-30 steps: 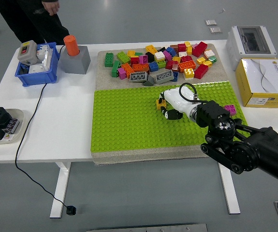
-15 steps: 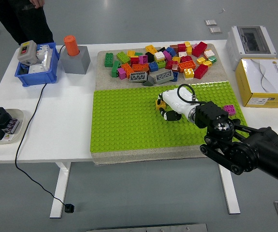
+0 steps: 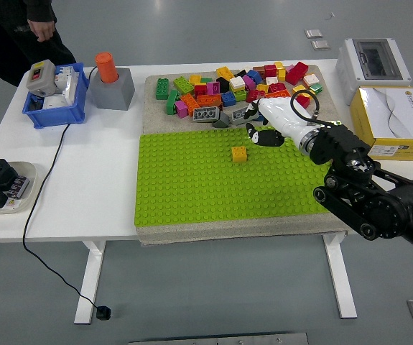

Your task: Pick up the button,place it on the desk,press the button,press the button

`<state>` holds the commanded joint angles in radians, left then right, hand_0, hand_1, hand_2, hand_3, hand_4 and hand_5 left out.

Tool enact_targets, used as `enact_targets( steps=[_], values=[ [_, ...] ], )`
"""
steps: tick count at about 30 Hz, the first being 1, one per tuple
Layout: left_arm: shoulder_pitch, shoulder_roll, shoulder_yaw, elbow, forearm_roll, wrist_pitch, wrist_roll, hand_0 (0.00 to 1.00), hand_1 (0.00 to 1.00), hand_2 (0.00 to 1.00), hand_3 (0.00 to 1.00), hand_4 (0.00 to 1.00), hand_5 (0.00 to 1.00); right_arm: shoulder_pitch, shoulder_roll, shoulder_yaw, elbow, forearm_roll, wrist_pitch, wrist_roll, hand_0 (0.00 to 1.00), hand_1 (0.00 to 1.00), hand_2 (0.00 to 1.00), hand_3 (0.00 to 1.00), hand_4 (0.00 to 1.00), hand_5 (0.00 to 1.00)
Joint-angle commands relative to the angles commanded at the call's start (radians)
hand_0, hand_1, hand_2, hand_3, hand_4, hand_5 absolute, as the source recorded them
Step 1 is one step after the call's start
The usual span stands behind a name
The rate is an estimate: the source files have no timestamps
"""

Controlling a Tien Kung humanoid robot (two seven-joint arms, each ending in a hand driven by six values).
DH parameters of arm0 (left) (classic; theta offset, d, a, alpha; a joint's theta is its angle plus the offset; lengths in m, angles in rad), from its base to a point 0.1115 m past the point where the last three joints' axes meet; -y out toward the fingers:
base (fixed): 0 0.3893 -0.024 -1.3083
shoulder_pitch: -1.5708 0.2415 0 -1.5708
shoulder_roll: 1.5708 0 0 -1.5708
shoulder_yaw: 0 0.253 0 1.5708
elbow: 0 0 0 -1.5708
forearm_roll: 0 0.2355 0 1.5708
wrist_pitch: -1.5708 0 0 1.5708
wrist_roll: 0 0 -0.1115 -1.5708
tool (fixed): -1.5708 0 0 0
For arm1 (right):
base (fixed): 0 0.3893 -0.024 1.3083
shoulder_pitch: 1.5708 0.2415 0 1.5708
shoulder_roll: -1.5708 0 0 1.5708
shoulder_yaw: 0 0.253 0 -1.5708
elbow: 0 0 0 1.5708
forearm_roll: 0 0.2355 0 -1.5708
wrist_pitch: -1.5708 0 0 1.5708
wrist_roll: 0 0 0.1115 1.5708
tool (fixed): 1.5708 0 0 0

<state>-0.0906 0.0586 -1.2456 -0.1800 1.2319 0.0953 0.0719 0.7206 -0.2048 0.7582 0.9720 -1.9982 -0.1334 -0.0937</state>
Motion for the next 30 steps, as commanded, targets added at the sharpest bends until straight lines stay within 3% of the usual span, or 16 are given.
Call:
enact_targets(
  steps=[6, 7, 8, 12, 13, 17, 18, 19, 23, 30],
  values=[
    [0.013, -0.001, 0.018, 0.0, -0.027, 0.011, -0.001, 0.659, 0.638, 0.674, 0.743, 0.74, 0.484, -0.126, -0.119, 0.161, 0.101, -0.001, -0.032, -0.015, 0.367, 0.478, 0.645, 0.639, 0.476, 0.346],
    [0.017, 0.0, 0.013, 0.0, -0.023, 0.012, 0.002, 0.658, 0.636, 0.673, 0.732, 0.738, 0.486, -0.147, -0.14, 0.186, 0.117, 0.002, -0.037, -0.013, 0.281, 0.397, 0.59, 0.669, 0.579, 0.156],
    [0.021, 0.0, 0.006, 0.0, -0.015, 0.013, 0.005, 0.658, 0.636, 0.673, 0.732, 0.738, 0.486, -0.167, -0.162, 0.21, 0.127, 0.002, -0.043, -0.007, 0.281, 0.397, 0.59, 0.669, 0.579, 0.156],
    [0.026, 0.006, -0.029, 0.0, 0.025, 0.018, 0.022, 0.658, 0.636, 0.673, 0.732, 0.738, 0.486, -0.226, -0.253, 0.289, 0.109, -0.048, -0.073, 0.007, 0.281, 0.397, 0.59, 0.669, 0.579, 0.156],
    [0.024, 0.008, -0.028, 0.0, 0.025, 0.019, 0.022, 0.657, 0.635, 0.672, 0.729, 0.734, 0.485, -0.225, -0.272, 0.286, 0.099, -0.065, -0.077, 0.005, 0.385, 0.414, 0.527, 0.693, 0.62, 0.064],
    [0.012, 0.017, -0.003, 0.0, 0.006, 0.025, 0.013, 0.657, 0.635, 0.672, 0.729, 0.734, 0.485, -0.198, -0.335, 0.221, 0.062, -0.127, -0.063, -0.025, 0.385, 0.414, 0.527, 0.693, 0.62, 0.064],
    [0.009, 0.018, 0.006, 0.0, 0.0, 0.026, 0.009, 0.657, 0.635, 0.672, 0.729, 0.734, 0.485, -0.191, -0.341, 0.198, 0.055, -0.139, -0.053, -0.038, 0.385, 0.414, 0.527, 0.693, 0.62, 0.064],
    [0.007, 0.019, 0.015, 0.0, -0.007, 0.027, 0.007, 0.656, 0.633, 0.671, 0.725, 0.732, 0.483, -0.186, -0.343, 0.179, 0.051, -0.148, -0.045, -0.048, 0.634, 0.64, 0.718, 0.741, 0.664, 0.04],
    [0.005, 0.018, 0.036, 0.0, -0.025, 0.027, 0.002, 0.656, 0.633, 0.671, 0.725, 0.732, 0.483, -0.183, -0.329, 0.108, 0.058, -0.172, -0.023, -0.08, 0.634, 0.64, 0.718, 0.741, 0.664, 0.04],
    [0.017, 0.021, -0.006, 0.0, 0.014, 0.025, 0.014, 0.654, 0.632, 0.671, 0.722, 0.73, 0.481, -0.182, -0.319, 0.06, 0.093, -0.181, -0.012, -0.111, 0.653, 0.66, 0.742, 0.747, 0.683, 0.039]
  ],
)
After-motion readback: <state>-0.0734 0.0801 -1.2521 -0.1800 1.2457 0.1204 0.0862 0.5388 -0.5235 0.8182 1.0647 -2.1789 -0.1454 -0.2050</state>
